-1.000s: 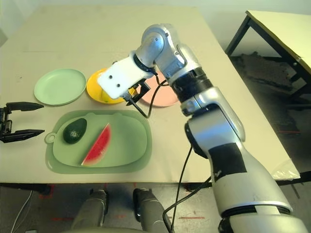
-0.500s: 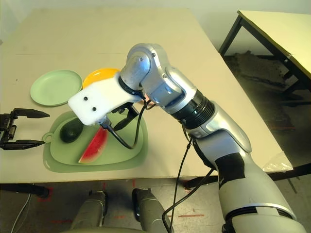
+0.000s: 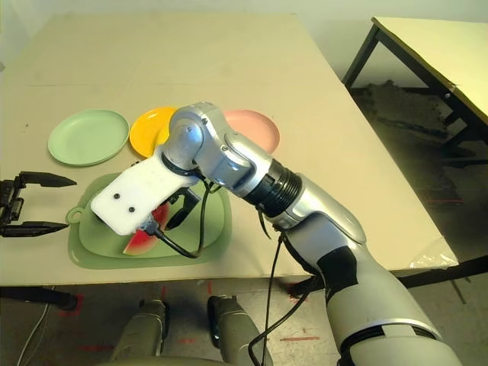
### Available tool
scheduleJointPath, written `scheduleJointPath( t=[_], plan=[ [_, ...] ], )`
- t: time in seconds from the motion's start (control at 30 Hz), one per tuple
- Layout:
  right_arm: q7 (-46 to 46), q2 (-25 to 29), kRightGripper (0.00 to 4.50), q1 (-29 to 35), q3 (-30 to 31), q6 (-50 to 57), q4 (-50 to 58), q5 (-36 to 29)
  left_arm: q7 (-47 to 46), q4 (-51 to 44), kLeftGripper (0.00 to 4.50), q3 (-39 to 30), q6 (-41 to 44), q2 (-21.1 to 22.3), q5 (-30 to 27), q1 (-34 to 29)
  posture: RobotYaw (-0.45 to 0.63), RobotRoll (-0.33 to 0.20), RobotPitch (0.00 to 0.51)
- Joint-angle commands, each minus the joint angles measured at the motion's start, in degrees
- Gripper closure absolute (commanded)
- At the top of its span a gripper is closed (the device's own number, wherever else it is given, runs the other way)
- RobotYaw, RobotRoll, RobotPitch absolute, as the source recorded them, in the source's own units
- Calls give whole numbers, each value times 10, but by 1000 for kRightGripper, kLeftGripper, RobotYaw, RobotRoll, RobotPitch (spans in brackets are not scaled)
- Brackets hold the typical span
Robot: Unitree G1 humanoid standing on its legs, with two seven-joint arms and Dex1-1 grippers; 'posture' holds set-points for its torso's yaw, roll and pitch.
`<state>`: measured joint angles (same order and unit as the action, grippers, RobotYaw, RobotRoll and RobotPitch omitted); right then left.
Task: Place the fruits into color-matched plates.
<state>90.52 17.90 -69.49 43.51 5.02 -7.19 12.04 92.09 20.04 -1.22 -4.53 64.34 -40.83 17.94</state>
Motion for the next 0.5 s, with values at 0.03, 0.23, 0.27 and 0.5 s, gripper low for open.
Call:
scheduleJointPath(
  t=[0.03,0.23,0.27,0.5],
  plan=[
    [-5,-19,49,-7,9,-18,-25,10,4,-10,0,-10,-5,8,-3,-10,86,0,196],
    [-9,-36,49,-9,12,-46,-73,26,4,-9,0,-19,-4,7,1,-13,90,0,197],
    [-9,-39,49,-8,12,-48,-76,28,4,-9,0,-20,-4,8,1,-14,92,0,198],
    [-9,-56,49,6,22,-64,-94,44,4,-9,0,-22,-4,10,2,-17,97,0,202]
  ],
)
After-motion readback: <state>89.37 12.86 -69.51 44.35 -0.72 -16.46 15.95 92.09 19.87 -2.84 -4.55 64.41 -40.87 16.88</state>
